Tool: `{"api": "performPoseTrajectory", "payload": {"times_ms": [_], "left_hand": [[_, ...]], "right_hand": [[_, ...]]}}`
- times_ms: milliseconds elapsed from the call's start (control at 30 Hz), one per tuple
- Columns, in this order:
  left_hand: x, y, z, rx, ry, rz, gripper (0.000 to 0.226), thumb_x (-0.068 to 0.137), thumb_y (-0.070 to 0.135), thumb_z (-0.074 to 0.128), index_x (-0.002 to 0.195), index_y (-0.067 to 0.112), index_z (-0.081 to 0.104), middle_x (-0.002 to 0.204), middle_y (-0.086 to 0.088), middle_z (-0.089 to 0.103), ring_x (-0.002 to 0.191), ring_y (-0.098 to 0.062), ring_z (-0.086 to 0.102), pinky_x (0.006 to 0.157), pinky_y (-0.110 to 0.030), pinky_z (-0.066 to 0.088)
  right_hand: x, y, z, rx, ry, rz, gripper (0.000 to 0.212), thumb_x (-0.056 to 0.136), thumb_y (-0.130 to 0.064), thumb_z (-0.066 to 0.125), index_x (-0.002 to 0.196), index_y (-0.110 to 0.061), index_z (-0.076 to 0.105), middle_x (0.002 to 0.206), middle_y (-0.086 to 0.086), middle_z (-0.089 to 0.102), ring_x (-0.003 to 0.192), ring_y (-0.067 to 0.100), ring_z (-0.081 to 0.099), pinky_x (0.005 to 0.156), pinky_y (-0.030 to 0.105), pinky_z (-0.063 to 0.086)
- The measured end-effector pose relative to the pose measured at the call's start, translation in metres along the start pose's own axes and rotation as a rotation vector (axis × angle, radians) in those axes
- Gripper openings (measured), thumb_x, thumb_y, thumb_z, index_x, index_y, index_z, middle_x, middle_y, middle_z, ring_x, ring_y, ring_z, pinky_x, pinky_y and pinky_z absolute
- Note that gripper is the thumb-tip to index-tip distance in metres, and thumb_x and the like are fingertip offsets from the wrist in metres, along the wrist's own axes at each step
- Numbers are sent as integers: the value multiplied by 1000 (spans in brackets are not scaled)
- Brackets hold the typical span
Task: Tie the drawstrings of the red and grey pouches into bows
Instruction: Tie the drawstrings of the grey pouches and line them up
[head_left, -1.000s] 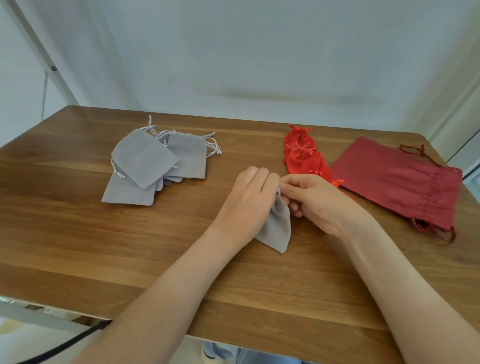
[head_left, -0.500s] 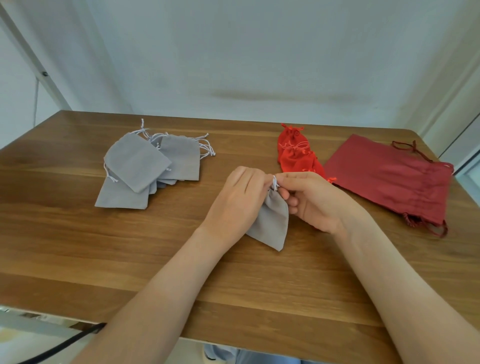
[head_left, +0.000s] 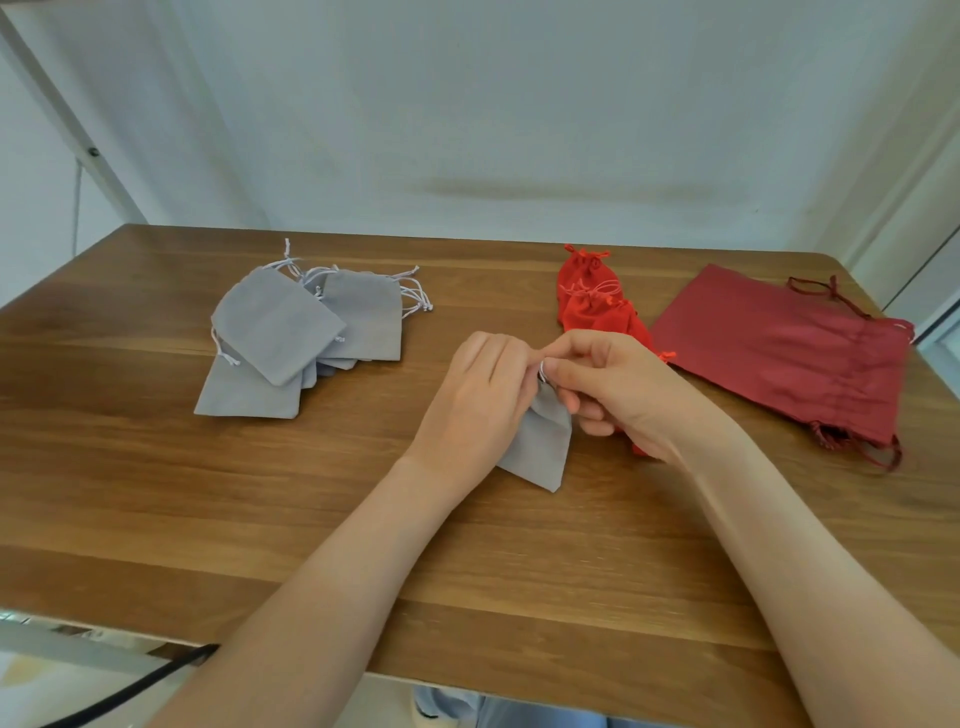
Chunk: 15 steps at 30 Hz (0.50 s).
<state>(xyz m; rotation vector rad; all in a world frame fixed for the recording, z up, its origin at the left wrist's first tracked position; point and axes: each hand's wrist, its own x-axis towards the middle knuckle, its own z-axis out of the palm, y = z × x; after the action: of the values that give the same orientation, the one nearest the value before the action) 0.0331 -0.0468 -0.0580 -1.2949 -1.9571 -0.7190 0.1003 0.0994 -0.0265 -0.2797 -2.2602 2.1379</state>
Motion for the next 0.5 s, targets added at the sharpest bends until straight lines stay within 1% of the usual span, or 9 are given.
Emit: {"api": "performPoseTrajectory", "payload": {"times_ms": [67,133,267,333,433,500], "left_hand": [[-1,-2,1,-11,22,-6,7,89,3,58,85,1,63,79,-12,62,77,-22,54,73,-32,45],[-1,-2,2,-34,43,-26,6,89,3,59,86,0,63,80,-12,63,79,-20,51,75,-29,44],[-1,-1,1,-123,43,-137,10,92,7,56,87,2,63,84,-6,64,81,-15,51,79,-17,39],[-1,-1,1,-151,24,-183,9,92,8,56,89,4,63,86,-4,65,82,-12,51,80,-10,35],[-1,0,0,-191,18,-259,9,92,12,56,91,6,63,87,0,64,82,-6,50,78,-5,34],[-1,1,-1,-214,44,-299,12,91,15,55,92,7,63,86,1,64,82,-4,49,76,-4,35]], "right_hand": [[1,0,1,15,38,-22,9,94,-7,55,89,-4,62,51,4,48,42,13,28,39,24,19],[1,1,3,33,59,-36,12,94,-9,54,85,-7,62,51,3,47,42,13,27,40,24,18],[2,2,5,53,54,-22,14,97,-11,51,91,-3,60,50,1,44,43,12,28,38,23,20],[2,3,6,74,49,-19,15,97,-11,50,94,-1,59,50,1,43,43,12,27,37,22,20],[1,3,7,76,47,-32,14,97,-12,51,97,-1,59,50,1,44,42,11,29,36,22,20],[0,3,8,64,43,-37,14,96,-13,52,101,-4,62,52,2,45,42,10,31,37,22,20]]}}
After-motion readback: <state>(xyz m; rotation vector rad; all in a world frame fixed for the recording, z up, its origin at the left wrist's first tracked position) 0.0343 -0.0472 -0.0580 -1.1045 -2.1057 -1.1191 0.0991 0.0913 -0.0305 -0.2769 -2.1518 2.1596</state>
